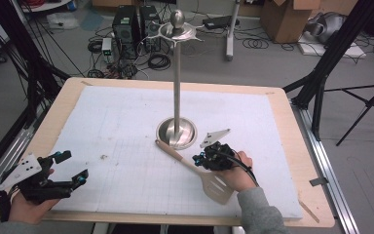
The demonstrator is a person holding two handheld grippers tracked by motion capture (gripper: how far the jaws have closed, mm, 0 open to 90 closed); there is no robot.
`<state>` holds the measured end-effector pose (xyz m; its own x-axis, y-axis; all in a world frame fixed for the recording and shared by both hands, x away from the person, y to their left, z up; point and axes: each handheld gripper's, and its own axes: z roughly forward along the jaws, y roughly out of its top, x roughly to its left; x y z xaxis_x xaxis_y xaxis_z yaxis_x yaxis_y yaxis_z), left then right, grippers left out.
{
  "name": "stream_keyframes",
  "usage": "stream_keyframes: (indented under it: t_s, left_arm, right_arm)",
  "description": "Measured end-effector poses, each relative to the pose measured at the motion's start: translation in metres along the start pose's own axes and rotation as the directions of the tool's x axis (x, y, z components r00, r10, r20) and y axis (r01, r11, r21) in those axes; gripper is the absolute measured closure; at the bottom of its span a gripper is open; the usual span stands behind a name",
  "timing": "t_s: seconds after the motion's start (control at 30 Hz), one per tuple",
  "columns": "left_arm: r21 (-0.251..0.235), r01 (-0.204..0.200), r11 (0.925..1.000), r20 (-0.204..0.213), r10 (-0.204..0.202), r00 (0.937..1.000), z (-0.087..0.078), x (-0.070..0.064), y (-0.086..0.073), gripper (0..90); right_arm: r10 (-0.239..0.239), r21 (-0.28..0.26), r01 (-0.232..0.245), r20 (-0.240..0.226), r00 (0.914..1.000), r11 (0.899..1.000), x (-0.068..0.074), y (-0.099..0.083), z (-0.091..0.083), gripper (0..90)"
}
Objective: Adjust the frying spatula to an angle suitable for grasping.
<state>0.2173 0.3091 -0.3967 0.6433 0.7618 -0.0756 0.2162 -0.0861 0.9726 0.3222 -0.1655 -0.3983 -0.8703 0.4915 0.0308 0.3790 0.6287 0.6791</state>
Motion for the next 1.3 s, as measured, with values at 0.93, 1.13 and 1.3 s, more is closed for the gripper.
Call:
stream_keyframes:
  t_s: [0.93, 1.13, 1.3]
  left_arm:
    - [-0.003, 0.004, 1.0, 0.0, -0.004, 1.0, 0.0, 0.003, 0.0, 8.4]
    - [0.004, 0.01, 0.9999, 0.008, -0.01, 0.9999, 0.004, 0.005, -0.002, 8.4]
    - [0.014, 0.012, 0.9998, 0.013, -0.012, 0.9998, 0.007, 0.006, -0.004, 8.4]
  right_arm:
    - [0.092, -0.142, -0.077, 0.104, 0.9903, 0.987, 0.028, 0.014, -0.009, 32.5]
    - [0.152, -0.164, -0.14, 0.066, 0.9862, 0.977, 0.02, 0.006, -0.012, 14.0]
    - [0.187, -0.187, -0.17, 0.08, 0.9791, 0.968, 0.016, 0.004, -0.015, 14.0]
